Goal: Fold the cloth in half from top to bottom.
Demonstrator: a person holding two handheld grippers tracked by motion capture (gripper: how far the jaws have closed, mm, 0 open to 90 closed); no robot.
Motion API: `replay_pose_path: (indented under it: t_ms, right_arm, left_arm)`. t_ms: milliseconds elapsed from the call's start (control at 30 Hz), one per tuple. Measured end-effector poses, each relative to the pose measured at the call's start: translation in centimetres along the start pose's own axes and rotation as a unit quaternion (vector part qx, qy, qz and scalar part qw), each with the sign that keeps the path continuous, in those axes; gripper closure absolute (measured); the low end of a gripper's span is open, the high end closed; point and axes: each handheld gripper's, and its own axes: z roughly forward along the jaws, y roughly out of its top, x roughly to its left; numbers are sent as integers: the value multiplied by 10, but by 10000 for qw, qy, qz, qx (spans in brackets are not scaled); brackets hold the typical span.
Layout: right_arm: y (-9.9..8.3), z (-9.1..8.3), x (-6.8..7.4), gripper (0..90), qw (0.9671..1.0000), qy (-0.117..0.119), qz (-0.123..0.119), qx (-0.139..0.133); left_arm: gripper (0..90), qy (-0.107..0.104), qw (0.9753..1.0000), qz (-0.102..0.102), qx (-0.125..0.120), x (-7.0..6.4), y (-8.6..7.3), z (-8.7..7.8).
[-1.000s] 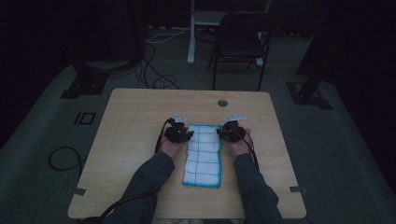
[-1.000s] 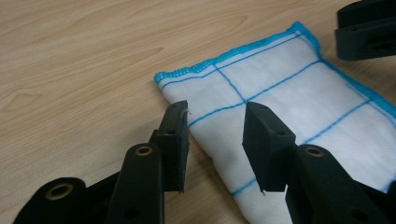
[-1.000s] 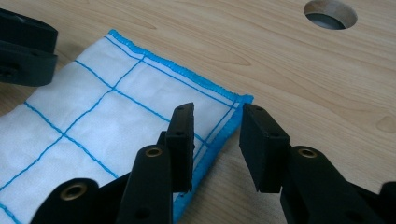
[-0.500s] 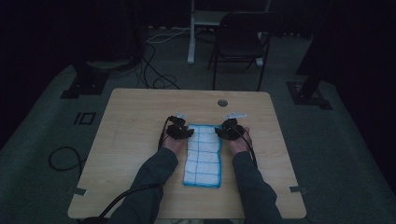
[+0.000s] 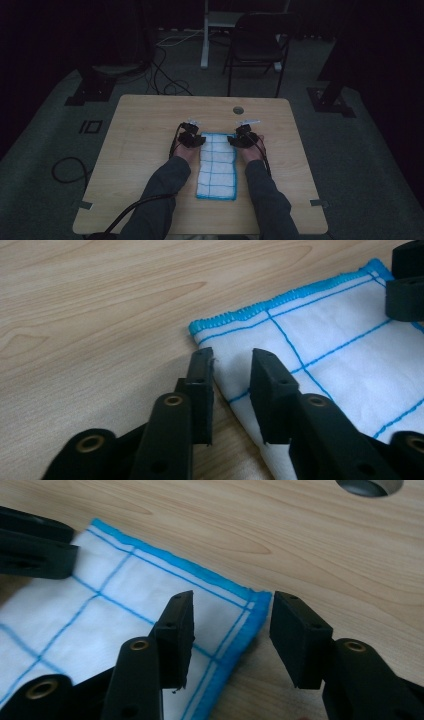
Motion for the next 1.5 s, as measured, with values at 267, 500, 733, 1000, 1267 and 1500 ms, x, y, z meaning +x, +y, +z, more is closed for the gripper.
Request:
replay_pose_path:
  t_ms: [267,500,733,1000,1267,1500]
  right_arm:
    - [-1,10,1,479,9998,57,88,151]
    - [0,12,9,552,9996,51,-204,183]
    - [2,11,10,790,9989,350,-100,290]
    - [2,8,7,836,9986,419,-51,328]
    - [4,1,6,837,9989,438,-15,138]
    - [11,-13,1,837,9985,517,33,-185]
  left_arm:
    - [664,204,9993,312,24,-7,2,3]
    - [725,134,9990,412,71,-9,2,3]
    - [839,-56,9997,209,62,-9,1,3]
    - [870,-241,9995,178,-125,-6,-3,-4]
    - [872,-290,9988,214,-333,-7,8,-15]
    - [872,-432,9974,143,-562,-7,16,-25]
